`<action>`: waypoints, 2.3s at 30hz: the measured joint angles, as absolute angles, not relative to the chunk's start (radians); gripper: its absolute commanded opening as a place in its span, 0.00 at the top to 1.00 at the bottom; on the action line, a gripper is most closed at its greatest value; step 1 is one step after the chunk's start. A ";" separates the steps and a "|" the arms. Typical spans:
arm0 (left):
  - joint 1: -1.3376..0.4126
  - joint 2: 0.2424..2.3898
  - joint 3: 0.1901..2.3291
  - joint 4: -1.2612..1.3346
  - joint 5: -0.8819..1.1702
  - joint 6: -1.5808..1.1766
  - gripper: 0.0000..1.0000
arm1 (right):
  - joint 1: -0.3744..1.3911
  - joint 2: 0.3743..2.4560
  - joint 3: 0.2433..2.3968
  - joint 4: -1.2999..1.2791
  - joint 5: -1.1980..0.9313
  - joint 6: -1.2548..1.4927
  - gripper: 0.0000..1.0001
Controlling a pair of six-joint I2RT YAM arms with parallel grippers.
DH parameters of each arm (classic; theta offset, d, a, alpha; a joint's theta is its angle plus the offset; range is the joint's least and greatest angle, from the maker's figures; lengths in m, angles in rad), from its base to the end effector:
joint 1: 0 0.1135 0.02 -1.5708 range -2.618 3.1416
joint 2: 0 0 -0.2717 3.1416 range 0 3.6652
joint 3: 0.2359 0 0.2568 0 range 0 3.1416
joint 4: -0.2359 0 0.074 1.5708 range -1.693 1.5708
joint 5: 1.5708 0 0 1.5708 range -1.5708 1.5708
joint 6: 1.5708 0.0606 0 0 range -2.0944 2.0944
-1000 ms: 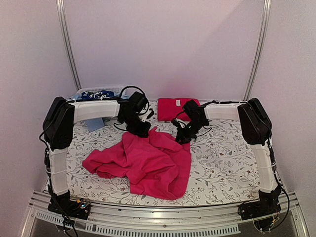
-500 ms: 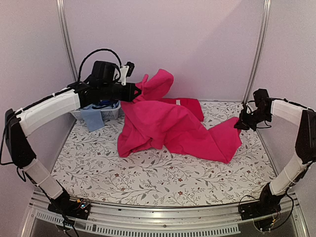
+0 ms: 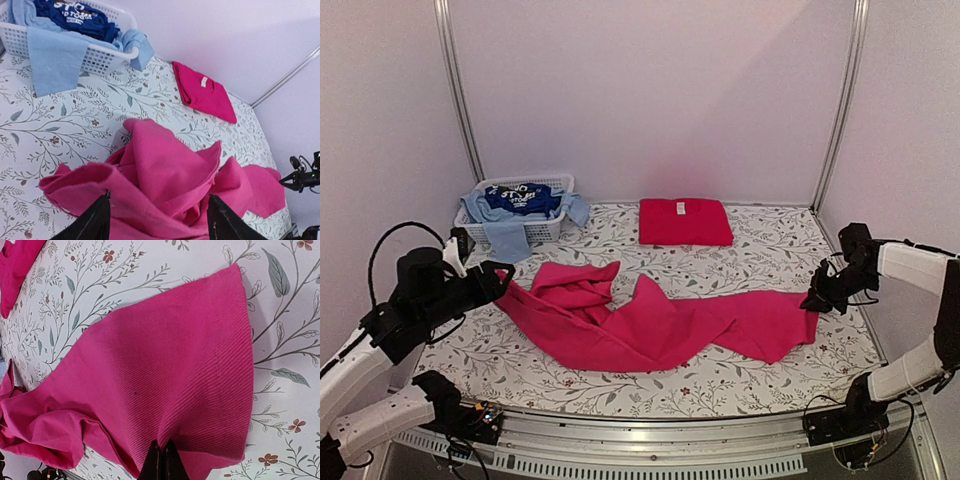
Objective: Fold and stack the mixed laundry pile
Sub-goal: Flatten out the crumpled trousers at the center of the board.
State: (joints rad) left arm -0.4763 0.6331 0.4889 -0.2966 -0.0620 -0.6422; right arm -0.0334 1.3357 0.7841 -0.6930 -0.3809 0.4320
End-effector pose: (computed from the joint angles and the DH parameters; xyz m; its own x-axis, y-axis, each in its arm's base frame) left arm 0.1602 -0.0784 0.2404 -0.5479 -0.3900 -0.7401 0.0995 0.8480 -0.5205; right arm 0.2432 0.0144 0.1746 -0.8966 0.4189 -0.1436 0.3164 0.8329 0.4540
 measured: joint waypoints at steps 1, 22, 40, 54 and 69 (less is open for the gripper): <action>-0.471 0.574 0.482 -0.316 -0.084 -0.673 0.29 | -0.033 1.350 0.784 -0.689 -0.381 0.432 1.00; -0.619 1.550 1.218 -0.624 0.042 -0.335 0.11 | -0.061 1.451 0.915 -0.684 -0.367 0.403 1.00; -0.175 1.240 1.100 -0.616 0.059 -0.356 1.00 | -0.207 1.363 0.915 -0.737 -0.323 0.373 1.00; 0.076 1.114 1.386 -0.584 0.040 -0.410 1.00 | -0.256 1.327 0.883 -0.744 -0.282 0.373 1.00; 0.159 1.321 1.710 -0.373 0.243 -0.501 1.00 | -0.277 1.319 0.872 -0.706 -0.366 0.367 1.00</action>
